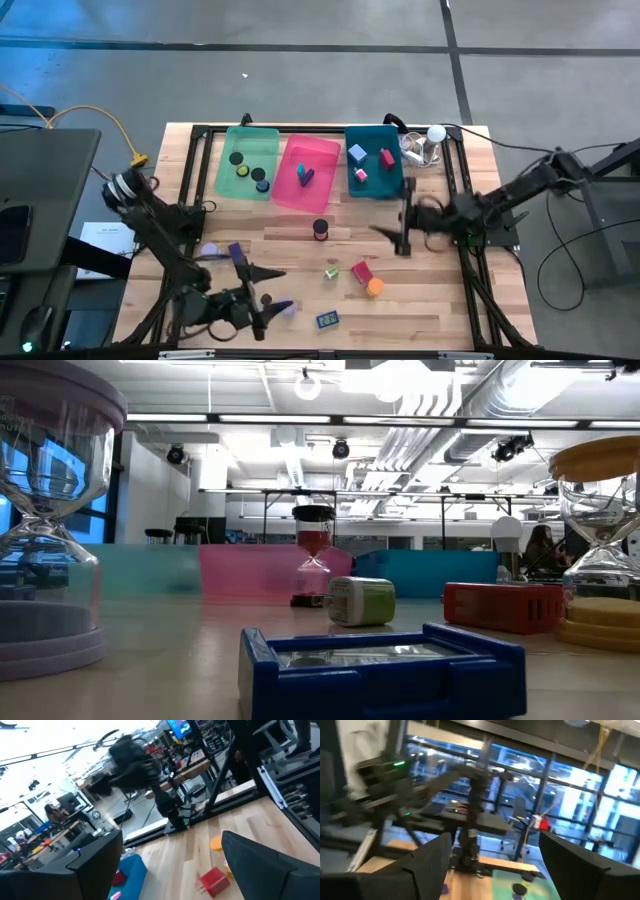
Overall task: Pick & Place Office items
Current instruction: Put the yellow hourglass into the green bin
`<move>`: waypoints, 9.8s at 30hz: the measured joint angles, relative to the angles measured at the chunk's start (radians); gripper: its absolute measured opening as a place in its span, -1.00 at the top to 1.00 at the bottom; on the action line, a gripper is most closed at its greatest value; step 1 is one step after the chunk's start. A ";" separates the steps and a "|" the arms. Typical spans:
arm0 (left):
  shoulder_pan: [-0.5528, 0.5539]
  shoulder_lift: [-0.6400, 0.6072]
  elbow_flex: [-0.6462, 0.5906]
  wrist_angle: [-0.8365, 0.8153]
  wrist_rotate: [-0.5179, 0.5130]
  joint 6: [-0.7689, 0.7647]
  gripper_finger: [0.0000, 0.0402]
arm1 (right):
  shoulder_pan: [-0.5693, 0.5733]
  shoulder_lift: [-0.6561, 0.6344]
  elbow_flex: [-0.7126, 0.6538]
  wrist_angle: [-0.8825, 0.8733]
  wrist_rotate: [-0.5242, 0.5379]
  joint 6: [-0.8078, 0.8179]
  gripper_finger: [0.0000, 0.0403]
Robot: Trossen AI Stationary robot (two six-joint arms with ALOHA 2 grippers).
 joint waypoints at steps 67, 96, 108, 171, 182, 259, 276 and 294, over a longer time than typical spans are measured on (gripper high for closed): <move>0.396 -0.343 -0.006 -1.096 0.916 -0.840 -0.61 | 0.581 0.330 0.104 -0.260 0.373 0.580 -0.44; 0.396 -0.343 -0.006 -1.116 0.916 -0.840 -0.61 | 0.522 0.330 0.104 -0.297 0.571 0.722 -0.97; 0.396 -0.341 -0.006 -1.119 0.917 -0.863 -0.61 | 0.547 0.330 0.103 -0.335 0.407 0.702 -0.93; 0.396 -0.294 -0.007 -1.111 0.921 -0.888 -0.61 | 0.424 0.618 0.103 -0.468 0.206 1.037 0.27; 0.396 -0.294 -0.007 -1.064 0.920 -0.908 -0.61 | 0.424 0.618 0.103 -0.419 0.185 1.020 0.26; 0.459 0.213 -0.006 -0.040 0.914 -0.601 -0.34 | 0.278 0.616 0.374 -0.236 0.126 0.334 0.24; 0.458 0.213 -0.006 -0.039 0.921 -0.661 0.24 | 0.277 0.616 0.374 -0.237 0.127 0.357 0.18; 0.461 0.213 -0.003 -0.023 0.911 -0.658 0.21 | 0.346 0.616 0.374 -0.188 0.370 0.284 0.08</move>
